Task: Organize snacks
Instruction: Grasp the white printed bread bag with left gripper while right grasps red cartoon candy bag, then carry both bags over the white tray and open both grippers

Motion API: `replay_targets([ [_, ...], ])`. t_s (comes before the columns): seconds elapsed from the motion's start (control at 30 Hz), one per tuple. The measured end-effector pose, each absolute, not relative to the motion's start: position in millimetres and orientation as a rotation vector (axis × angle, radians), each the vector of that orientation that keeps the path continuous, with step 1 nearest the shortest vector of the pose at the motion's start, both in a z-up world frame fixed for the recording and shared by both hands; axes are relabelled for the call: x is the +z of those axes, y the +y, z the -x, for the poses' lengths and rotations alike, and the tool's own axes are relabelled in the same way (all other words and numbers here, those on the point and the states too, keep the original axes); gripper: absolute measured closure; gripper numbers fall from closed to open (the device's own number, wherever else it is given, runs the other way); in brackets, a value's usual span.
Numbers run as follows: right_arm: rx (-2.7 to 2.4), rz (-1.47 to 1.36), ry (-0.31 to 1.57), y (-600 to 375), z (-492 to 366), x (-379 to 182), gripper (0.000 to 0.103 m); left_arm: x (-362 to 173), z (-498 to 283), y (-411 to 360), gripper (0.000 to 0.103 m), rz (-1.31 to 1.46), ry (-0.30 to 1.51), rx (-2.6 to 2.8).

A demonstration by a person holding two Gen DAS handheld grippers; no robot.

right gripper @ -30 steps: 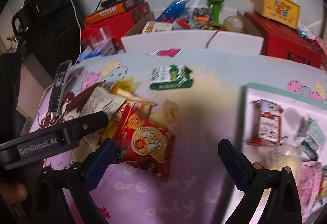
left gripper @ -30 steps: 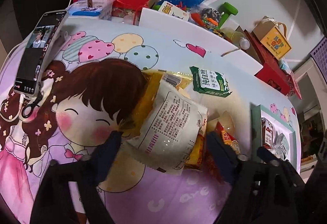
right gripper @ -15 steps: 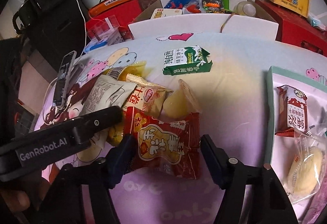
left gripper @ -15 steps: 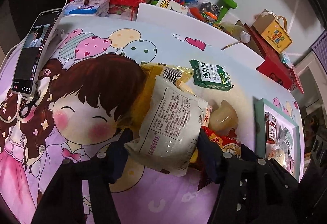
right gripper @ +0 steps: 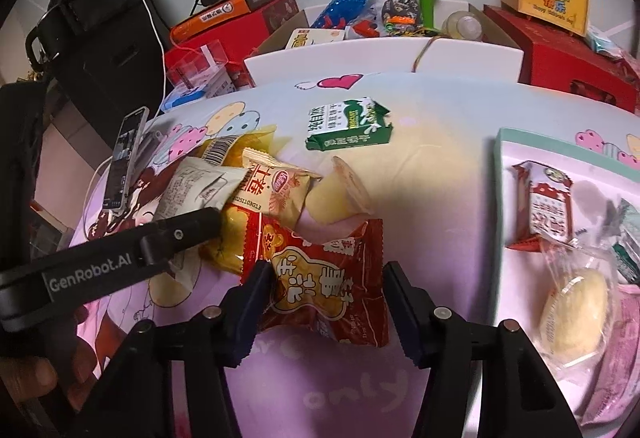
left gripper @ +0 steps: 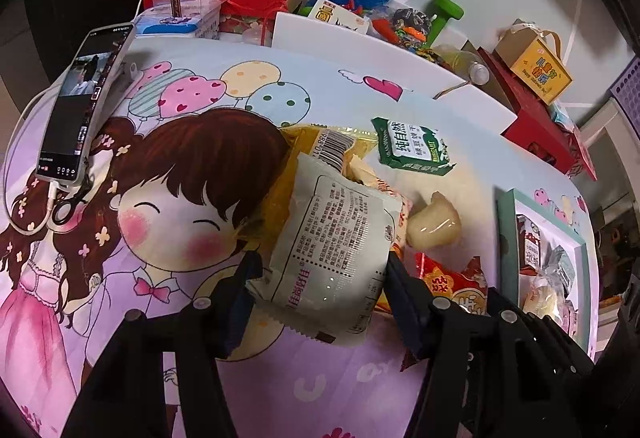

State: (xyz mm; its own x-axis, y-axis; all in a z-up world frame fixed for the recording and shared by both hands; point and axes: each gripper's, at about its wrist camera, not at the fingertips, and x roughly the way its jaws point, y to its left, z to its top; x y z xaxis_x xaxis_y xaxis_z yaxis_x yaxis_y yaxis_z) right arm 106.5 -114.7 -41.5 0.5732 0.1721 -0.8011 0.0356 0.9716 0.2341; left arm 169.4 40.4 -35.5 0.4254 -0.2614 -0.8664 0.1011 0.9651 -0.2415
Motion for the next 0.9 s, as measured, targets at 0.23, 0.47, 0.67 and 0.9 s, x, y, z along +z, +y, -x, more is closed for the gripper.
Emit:
replay_targets([
  [0.23,0.036,-0.24,0.95,-125,-87,-31,0.043,-25,-157,32,0.041,0.166,1.084,-0.266],
  [0.47,-0.018,-0.215,0.914,-135,-69,3,0.043,-10,-146,27,0.041,0.176,1.045,-0.301],
  [0.67,-0.059,-0.186,0.872,-139,-54,36,0.043,1,-138,23,0.041,0.182,1.017,-0.324],
  [0.9,-0.094,-0.206,0.835,-154,-41,54,0.043,13,-131,9,0.041,0.143,0.987,-0.348],
])
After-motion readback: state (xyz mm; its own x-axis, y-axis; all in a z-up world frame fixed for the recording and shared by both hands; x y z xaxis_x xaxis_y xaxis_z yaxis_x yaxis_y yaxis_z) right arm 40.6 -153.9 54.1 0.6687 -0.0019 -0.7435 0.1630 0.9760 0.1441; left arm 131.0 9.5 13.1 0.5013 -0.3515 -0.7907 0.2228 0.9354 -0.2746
